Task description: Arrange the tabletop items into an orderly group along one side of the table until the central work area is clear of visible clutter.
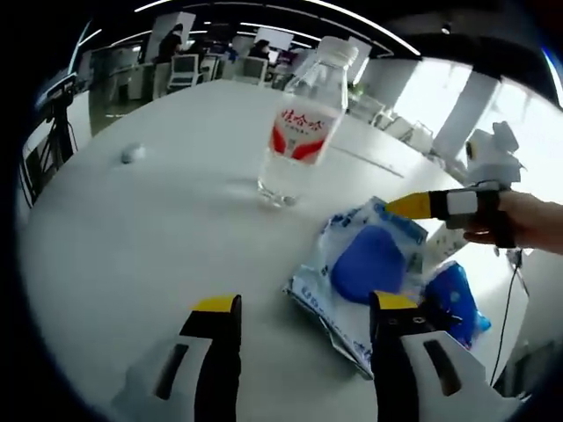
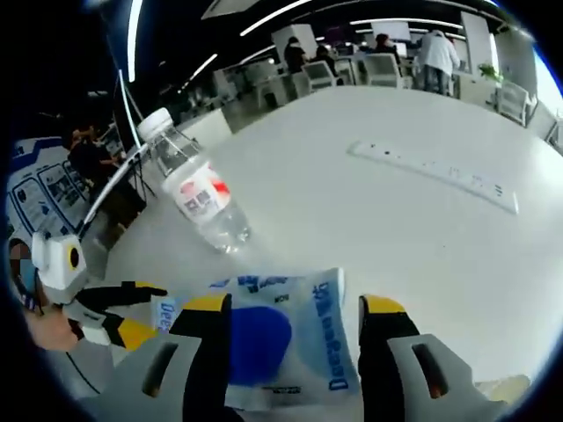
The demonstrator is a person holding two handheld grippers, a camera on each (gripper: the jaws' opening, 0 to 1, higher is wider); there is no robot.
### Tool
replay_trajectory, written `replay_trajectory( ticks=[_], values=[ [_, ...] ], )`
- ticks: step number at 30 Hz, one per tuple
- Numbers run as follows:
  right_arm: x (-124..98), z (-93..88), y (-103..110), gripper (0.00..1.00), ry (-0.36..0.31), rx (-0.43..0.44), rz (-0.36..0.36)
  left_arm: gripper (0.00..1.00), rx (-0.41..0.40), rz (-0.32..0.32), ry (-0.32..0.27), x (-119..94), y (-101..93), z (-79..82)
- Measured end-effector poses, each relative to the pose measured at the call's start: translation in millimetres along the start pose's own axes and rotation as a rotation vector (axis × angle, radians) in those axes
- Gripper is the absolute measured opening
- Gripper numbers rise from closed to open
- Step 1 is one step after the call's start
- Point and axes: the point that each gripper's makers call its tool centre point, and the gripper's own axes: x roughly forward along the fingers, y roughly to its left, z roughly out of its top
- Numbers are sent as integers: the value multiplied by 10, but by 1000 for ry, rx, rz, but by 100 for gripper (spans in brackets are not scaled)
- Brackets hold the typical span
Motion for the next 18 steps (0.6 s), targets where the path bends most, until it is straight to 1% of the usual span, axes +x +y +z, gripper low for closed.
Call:
replay_trajectory(
  ticks=[2, 4, 6, 8, 9, 10, 11, 12, 13, 16, 18],
  values=[
    [9, -13, 11, 50, 4, 0, -1, 50, -20, -20, 11, 5, -41, -20],
    [26, -67, 7, 46, 34, -3, -8, 48, -4, -10, 13, 14, -27, -24],
    [26, -86, -10, 42, 42, -10, -20, 43, 0, -1, 26, 21, -14, -48],
    [7, -101, -37, 33, 53, -7, -40, 35, -7, 13, 34, 38, 24, -65],
    [2, -112, -53, 28, 62, -6, -46, 31, 2, 22, 35, 41, 47, -68],
    [2, -120, -62, 23, 65, -10, -47, 23, 64, 52, 44, 35, 121, -73],
    [-2, -136, -70, 20, 68, -15, -46, 16, 114, 73, 55, 34, 166, -81],
    [-7, -149, -80, 16, 72, -14, -49, 10, 105, 61, 51, 41, 134, -80],
    [-11, -172, -95, 11, 78, -13, -53, 8, 65, 52, 48, 43, 129, -58],
    [-46, -216, -146, 0, 89, -39, -67, 3, 68, 62, 42, 47, 150, -2],
    [-63, -226, -147, 0, 88, -19, -61, 1, 54, 52, 39, 56, 144, 32]
  ],
)
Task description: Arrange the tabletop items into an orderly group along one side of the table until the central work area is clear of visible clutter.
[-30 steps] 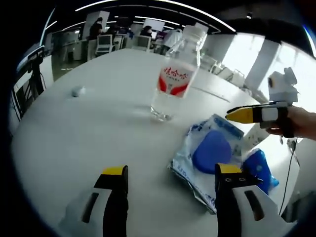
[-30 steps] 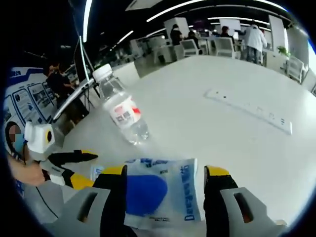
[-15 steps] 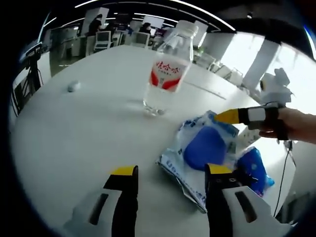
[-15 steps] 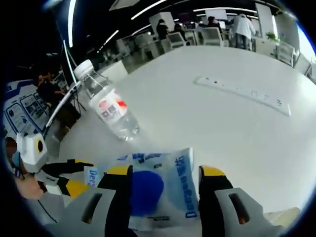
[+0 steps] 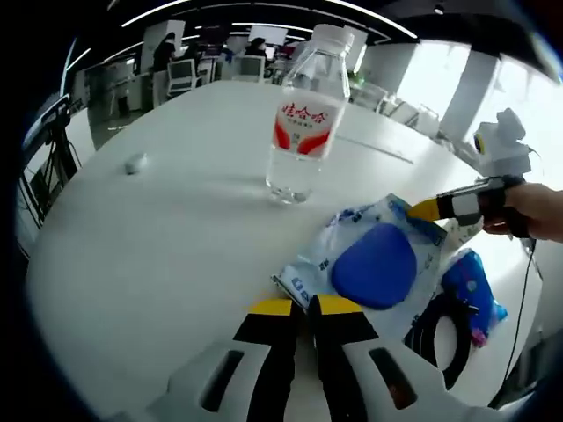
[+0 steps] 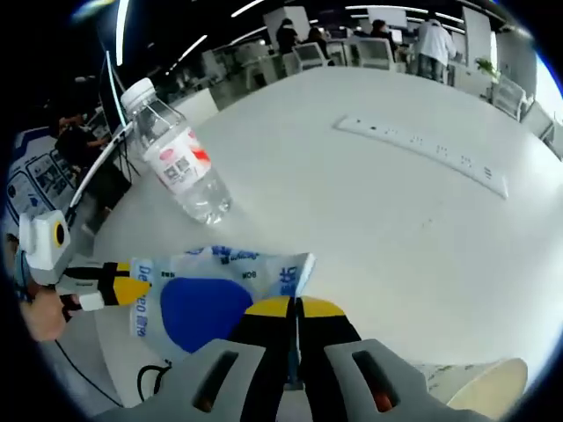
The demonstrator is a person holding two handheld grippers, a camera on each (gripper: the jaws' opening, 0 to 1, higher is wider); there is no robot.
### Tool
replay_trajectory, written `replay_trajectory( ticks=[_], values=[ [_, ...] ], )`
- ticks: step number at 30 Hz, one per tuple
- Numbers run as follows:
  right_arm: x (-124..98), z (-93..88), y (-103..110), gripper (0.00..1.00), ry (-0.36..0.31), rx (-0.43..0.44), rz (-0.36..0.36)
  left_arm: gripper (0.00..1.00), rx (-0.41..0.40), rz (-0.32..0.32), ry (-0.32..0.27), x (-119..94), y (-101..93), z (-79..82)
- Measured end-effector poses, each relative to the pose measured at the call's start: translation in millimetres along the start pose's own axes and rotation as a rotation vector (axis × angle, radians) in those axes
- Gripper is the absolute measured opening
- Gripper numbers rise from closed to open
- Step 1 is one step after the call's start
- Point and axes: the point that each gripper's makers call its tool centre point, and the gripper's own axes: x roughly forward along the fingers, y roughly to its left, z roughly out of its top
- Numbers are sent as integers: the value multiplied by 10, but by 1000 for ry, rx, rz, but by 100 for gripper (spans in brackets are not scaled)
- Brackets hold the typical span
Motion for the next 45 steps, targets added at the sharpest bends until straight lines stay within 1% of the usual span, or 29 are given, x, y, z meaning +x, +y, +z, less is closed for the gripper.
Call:
replay_trajectory(
  ticks=[6, 10, 15, 20, 24, 26, 29, 33, 35, 42, 44, 45],
  values=[
    [-29, -9, 25, 0, 9, -1, 1, 0, -17, 2, -12, 12, 27, 99],
    [-97, -7, 35, 0, -10, 44, 6, 0, -16, -1, -21, 2, 38, 150],
    [-193, 1, 70, 0, -32, 57, 11, 0, -11, -9, -31, -20, 36, 225],
    [-347, 99, 87, 0, -93, 73, 2, 0, 27, -27, -59, -58, -4, 397],
    [-431, 126, 90, 0, -110, 86, -7, 0, 54, -42, -71, -116, -62, 517],
    [-474, 137, 92, 0, -120, 105, -9, 0, 66, -47, -70, -139, -81, 543],
    [-528, 146, 130, 0, -136, 117, -8, 0, 73, -55, -70, -160, -81, 560],
    [-533, 112, 219, 0, -142, 137, 3, 0, 84, -57, -54, -178, -16, 539],
    [-526, 92, 291, 0, -144, 161, 17, 0, 98, -51, -39, -190, 42, 525],
    [-463, 15, 554, 0, -131, 172, 49, 0, 118, -34, 3, -269, 249, 464],
    [-422, -12, 639, 0, -121, 187, 66, 0, 140, -17, 16, -290, 327, 443],
    [-393, -33, 697, 0, -114, 178, 73, 0, 146, -9, 26, -292, 379, 430]
  ],
)
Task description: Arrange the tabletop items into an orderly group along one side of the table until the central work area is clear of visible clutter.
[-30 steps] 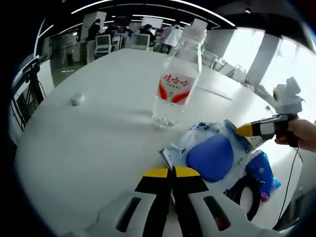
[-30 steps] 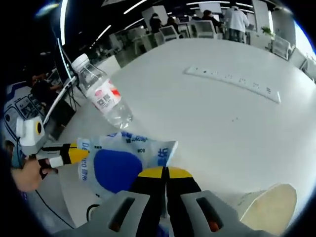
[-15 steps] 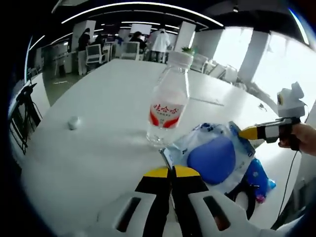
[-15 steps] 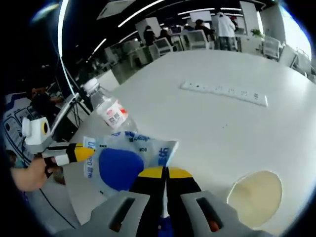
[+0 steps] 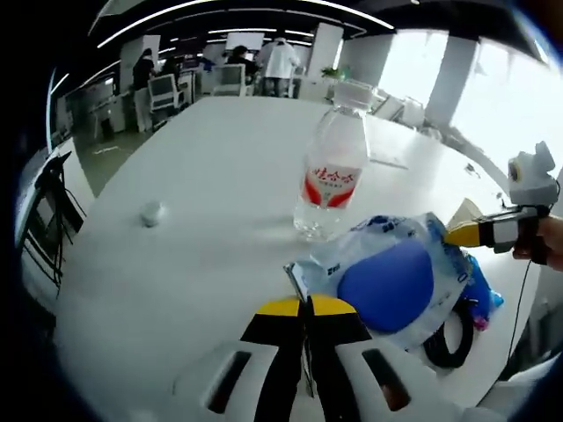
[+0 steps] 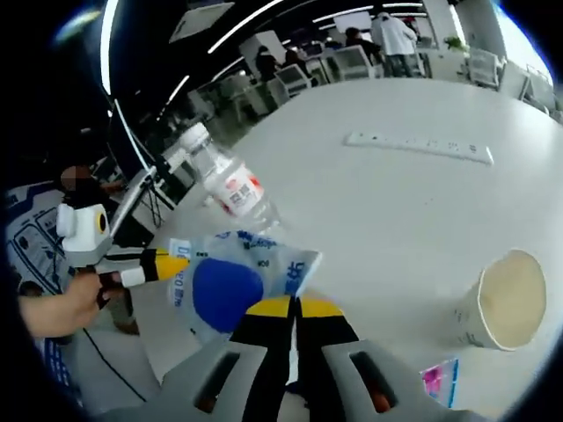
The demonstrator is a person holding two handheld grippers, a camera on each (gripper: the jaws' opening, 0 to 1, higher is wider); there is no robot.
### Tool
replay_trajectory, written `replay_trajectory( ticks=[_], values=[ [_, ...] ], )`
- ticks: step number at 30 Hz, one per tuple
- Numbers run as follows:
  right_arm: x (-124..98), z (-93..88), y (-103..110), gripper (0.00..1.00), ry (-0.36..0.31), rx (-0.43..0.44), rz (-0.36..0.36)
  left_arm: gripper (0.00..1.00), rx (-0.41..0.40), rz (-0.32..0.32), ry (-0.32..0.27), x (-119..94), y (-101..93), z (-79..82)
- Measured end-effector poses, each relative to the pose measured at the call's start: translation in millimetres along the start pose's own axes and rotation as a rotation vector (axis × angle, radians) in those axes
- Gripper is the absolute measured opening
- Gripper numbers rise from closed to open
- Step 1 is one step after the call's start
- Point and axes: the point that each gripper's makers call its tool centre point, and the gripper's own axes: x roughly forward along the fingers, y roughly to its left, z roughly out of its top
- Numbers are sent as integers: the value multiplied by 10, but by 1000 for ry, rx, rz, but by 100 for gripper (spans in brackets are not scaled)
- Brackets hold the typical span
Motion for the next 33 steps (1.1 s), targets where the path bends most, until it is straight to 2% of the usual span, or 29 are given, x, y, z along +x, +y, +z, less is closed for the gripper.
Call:
replay_trajectory(
  ticks=[11, 18, 33],
  values=[
    [130, -187, 292, 0, 37, 18, 42, 0, 21, 34, 47, 35, 282, -24],
    [154, -289, 336, 0, 47, 44, 48, 0, 36, 42, 69, 65, 325, -74],
    [183, -416, 395, 0, 72, 21, 44, 0, 37, 40, 93, 106, 369, -183]
  ],
)
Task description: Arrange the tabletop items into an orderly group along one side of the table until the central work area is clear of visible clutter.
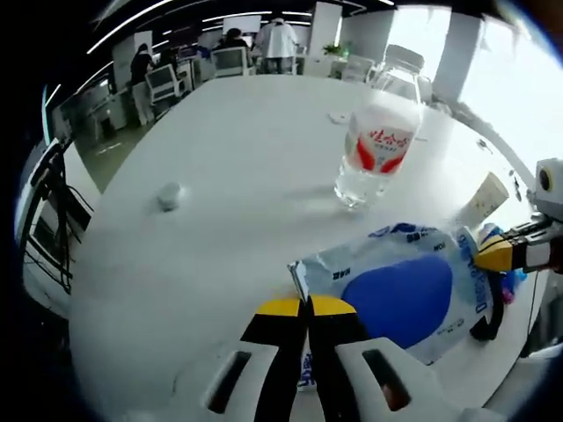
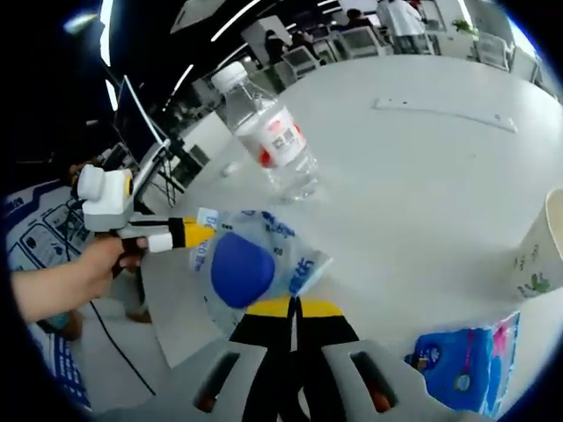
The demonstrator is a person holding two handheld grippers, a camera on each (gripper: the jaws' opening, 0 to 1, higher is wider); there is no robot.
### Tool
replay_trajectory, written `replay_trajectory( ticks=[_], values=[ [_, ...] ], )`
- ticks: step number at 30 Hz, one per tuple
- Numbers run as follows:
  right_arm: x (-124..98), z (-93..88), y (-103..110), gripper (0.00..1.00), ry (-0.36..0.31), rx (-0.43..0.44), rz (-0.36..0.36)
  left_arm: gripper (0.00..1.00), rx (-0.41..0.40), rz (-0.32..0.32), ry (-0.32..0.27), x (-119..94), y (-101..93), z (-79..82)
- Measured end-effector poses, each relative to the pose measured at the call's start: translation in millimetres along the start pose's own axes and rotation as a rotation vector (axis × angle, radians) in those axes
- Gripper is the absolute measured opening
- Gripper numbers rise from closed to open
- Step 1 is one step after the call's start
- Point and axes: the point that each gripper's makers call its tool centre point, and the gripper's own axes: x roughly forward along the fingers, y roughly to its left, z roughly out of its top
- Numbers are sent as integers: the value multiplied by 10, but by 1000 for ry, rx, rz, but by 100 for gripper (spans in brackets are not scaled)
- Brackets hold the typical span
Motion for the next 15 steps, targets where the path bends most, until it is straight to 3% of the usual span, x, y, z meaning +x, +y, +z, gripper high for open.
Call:
replay_trajectory(
  ticks=[15],
  values=[
    [47, -104, -56, 0, 27, -5, -15, 0, 32, -9, 17, 83, -8, -30]
  ],
)
